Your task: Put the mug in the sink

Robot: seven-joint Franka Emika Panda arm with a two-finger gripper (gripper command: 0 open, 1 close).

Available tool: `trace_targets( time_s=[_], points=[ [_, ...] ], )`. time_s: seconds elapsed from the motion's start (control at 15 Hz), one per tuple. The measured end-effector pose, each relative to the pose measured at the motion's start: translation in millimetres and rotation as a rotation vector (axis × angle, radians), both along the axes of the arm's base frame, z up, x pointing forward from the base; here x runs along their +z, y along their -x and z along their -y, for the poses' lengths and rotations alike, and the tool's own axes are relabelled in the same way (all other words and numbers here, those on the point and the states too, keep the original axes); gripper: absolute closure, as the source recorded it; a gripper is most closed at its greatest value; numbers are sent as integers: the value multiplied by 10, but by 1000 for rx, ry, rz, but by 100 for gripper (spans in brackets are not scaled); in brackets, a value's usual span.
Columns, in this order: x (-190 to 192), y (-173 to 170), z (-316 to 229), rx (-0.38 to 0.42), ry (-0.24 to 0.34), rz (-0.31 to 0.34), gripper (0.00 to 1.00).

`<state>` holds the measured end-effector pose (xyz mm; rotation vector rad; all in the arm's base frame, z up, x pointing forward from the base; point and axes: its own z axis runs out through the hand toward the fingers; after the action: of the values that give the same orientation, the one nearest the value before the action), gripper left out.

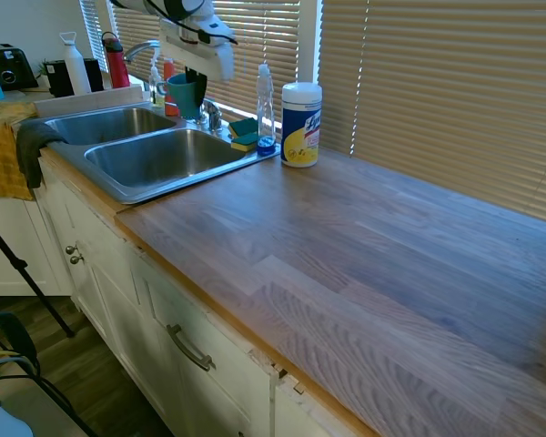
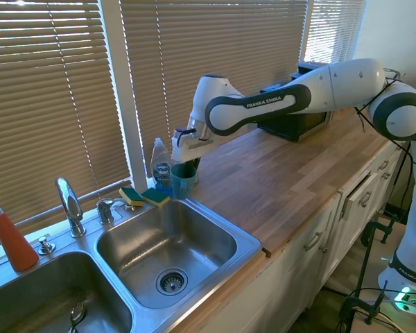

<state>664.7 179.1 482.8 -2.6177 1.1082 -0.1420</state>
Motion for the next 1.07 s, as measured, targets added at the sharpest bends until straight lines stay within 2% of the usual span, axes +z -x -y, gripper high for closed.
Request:
trace_targets(
  time_s=[0.13,0.27,0.47,0.6,0.93,1.07],
  points=[
    [-38,-19,-60,-1,24,1,100],
    [-215,-69,-342,13,55,-3,100],
    [-678,-181,-964,42,61,19,100],
    [-1004,-313,-1183,44,57,19,100],
    [-2000,-659,-1284,27,65,-37,100],
    [-2291,-734,-1316,25,64,-59,100]
  ],
)
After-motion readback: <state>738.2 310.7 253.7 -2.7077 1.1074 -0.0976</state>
